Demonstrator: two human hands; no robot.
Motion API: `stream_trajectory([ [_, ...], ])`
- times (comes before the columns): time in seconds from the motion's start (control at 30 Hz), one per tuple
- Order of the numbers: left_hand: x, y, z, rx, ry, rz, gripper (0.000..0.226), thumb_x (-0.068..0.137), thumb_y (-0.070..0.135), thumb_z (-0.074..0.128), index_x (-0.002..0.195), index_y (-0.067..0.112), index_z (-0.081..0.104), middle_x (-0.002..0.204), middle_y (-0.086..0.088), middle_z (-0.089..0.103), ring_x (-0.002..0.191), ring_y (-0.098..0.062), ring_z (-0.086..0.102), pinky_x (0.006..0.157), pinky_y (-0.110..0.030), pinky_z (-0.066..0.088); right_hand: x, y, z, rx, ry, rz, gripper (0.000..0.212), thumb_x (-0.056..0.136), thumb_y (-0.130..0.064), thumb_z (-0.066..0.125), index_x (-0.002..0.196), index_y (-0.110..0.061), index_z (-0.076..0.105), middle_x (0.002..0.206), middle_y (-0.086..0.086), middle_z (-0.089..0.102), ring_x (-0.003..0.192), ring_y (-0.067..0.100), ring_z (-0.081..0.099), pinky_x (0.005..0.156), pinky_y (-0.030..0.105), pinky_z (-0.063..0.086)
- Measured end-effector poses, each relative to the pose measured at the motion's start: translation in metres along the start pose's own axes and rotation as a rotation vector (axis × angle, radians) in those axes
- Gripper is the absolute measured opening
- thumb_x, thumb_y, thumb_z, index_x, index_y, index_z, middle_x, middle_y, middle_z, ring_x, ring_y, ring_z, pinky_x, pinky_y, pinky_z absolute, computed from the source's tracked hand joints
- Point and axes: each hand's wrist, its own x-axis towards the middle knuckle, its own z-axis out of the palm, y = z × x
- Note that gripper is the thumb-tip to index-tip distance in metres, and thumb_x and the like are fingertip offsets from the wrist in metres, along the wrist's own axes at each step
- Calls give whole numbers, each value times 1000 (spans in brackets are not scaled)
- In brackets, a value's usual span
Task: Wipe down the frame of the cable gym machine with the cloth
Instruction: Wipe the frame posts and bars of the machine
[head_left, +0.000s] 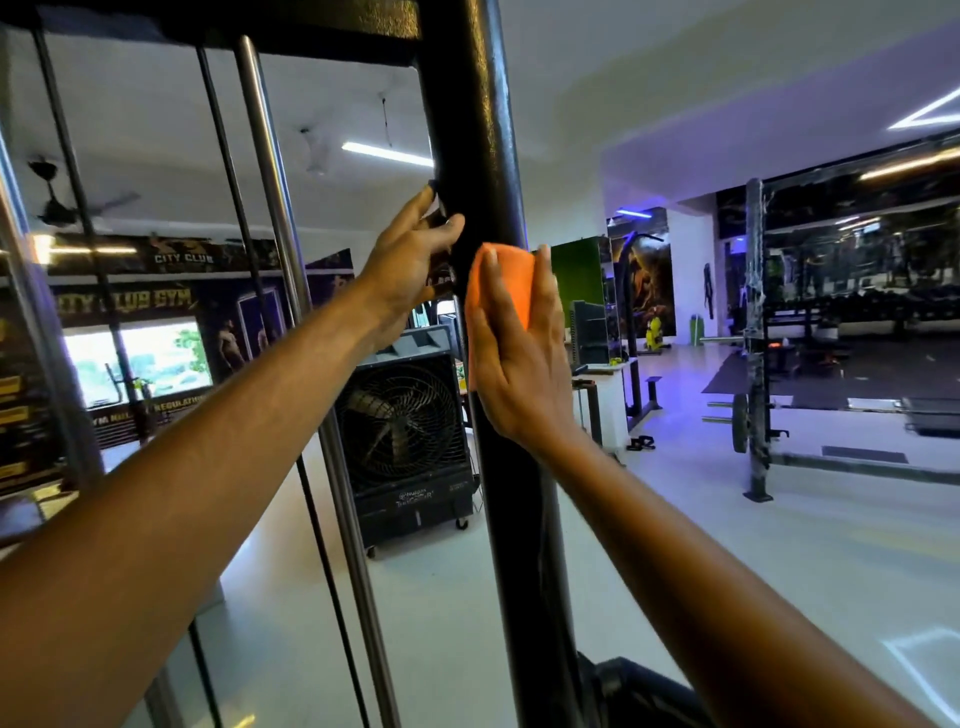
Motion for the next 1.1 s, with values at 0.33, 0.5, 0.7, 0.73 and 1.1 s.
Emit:
stream_trajectory([
  [0.33, -18, -32, 9, -75, 4, -50, 60, 112, 27, 57, 166, 38, 34, 152, 10, 61, 129, -11, 66, 101, -41, 59, -138, 39, 18, -122, -50, 19, 69, 114, -30, 55, 174, -29, 21, 183, 4, -7, 169, 33, -2, 128, 63, 30],
  [0.5, -29, -36, 12, -79, -6, -63, 60, 113, 28, 55, 167, 40, 32, 157, 11, 57, 133, -10, 63, 88, -33, 58, -76, 23, 11, -76, -65, 27, 65, 116, -41, 45, 174, -38, 16, 182, -2, -13, 169, 34, 2, 124, 66, 36],
  [0.7, -31, -40, 9, -72, -8, -56, 60, 112, 33, 56, 166, 42, 32, 156, 13, 58, 133, -10, 63, 98, -40, 60, -43, 18, 12, -75, -4, -10, 63, 117, -41, 43, 174, -32, 18, 183, 0, -8, 168, 32, 7, 126, 61, 36],
  [0.73, -33, -44, 11, -80, -6, -58, 61, 111, 32, 58, 166, 42, 33, 156, 13, 58, 136, -11, 61, 104, -45, 57, -67, 24, 14, -79, -10, 7, 64, 117, -39, 44, 174, -30, 18, 183, -1, -8, 169, 31, 6, 127, 59, 35],
  [1.1, -69, -77, 28, -95, -28, -105, 48, 109, 35, 62, 154, 44, 50, 148, 13, 63, 135, -12, 63, 110, -51, 54, -84, 26, 11, -15, -58, 61, 65, 115, -49, 40, 174, -30, 21, 182, 1, -8, 165, 35, 14, 112, 64, 50],
])
